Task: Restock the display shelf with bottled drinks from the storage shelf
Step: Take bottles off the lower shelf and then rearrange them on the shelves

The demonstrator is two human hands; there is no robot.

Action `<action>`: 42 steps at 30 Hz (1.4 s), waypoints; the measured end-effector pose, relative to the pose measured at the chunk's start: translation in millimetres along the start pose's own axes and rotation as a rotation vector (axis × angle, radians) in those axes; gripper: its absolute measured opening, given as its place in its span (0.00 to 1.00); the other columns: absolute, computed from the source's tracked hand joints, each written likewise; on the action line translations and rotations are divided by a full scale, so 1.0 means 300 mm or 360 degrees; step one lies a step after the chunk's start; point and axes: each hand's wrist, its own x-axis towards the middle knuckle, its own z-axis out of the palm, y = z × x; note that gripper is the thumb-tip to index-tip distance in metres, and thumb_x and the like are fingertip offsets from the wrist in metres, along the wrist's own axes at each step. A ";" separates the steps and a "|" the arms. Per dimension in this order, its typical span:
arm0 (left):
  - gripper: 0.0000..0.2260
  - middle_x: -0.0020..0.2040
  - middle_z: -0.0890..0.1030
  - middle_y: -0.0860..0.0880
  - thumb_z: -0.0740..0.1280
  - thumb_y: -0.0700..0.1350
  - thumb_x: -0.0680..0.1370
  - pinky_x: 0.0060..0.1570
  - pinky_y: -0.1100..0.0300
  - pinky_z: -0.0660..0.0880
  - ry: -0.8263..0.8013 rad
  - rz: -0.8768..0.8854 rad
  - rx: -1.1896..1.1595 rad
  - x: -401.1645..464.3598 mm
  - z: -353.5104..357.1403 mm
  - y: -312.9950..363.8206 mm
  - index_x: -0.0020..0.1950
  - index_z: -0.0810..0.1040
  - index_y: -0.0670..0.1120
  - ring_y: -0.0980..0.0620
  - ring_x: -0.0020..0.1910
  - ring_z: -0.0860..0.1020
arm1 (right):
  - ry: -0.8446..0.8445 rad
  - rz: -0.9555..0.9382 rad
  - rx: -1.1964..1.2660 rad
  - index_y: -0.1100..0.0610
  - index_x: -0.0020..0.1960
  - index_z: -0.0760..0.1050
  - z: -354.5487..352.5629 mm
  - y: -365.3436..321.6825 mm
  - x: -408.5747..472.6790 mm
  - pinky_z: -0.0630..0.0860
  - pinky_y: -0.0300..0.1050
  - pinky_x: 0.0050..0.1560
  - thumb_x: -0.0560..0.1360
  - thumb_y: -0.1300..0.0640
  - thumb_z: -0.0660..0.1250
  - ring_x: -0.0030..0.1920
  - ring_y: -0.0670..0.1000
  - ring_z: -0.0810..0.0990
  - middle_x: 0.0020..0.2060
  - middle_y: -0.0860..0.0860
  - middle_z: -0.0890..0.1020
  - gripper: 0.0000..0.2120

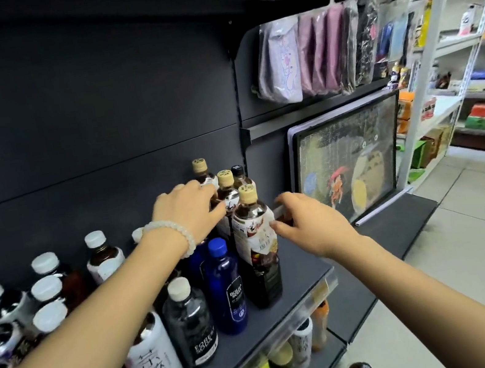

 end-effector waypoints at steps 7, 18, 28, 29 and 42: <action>0.17 0.56 0.76 0.50 0.54 0.58 0.79 0.51 0.52 0.70 0.0040 0.0044 -0.0120 -0.298 0.025 0.194 0.60 0.74 0.52 0.47 0.58 0.72 | 0.0042 -0.0030 -0.0328 0.53 0.63 0.69 -0.012 0.067 -0.328 0.75 0.48 0.48 0.79 0.44 0.56 0.57 0.53 0.73 0.55 0.50 0.73 0.18; 0.18 0.60 0.74 0.50 0.54 0.58 0.80 0.52 0.53 0.69 -0.0153 0.0227 -0.0285 -0.584 0.214 0.555 0.64 0.71 0.52 0.47 0.61 0.71 | -0.0036 0.0239 -0.0379 0.51 0.65 0.69 0.076 0.289 -0.793 0.74 0.48 0.52 0.78 0.43 0.56 0.59 0.53 0.73 0.58 0.49 0.74 0.20; 0.16 0.60 0.74 0.46 0.54 0.57 0.80 0.53 0.51 0.70 -0.0571 0.0358 -0.0211 -0.540 0.510 0.807 0.64 0.70 0.53 0.44 0.61 0.71 | -0.0314 0.0637 -0.0275 0.49 0.68 0.66 0.243 0.557 -0.959 0.73 0.49 0.55 0.79 0.44 0.55 0.62 0.53 0.72 0.63 0.49 0.72 0.19; 0.17 0.61 0.74 0.46 0.54 0.57 0.80 0.52 0.51 0.70 -0.0629 0.0366 -0.0207 -0.525 0.554 0.828 0.65 0.70 0.53 0.44 0.61 0.72 | -0.0350 0.0665 -0.0257 0.48 0.68 0.66 0.277 0.584 -0.963 0.73 0.48 0.55 0.79 0.44 0.55 0.62 0.53 0.72 0.64 0.49 0.72 0.19; 0.18 0.63 0.72 0.45 0.56 0.55 0.80 0.57 0.48 0.69 -0.1037 0.0277 -0.0262 -0.396 1.120 0.944 0.69 0.65 0.53 0.43 0.63 0.69 | -0.0744 0.0826 -0.0096 0.50 0.67 0.64 0.728 0.820 -0.858 0.73 0.48 0.49 0.76 0.46 0.57 0.58 0.56 0.75 0.59 0.51 0.74 0.21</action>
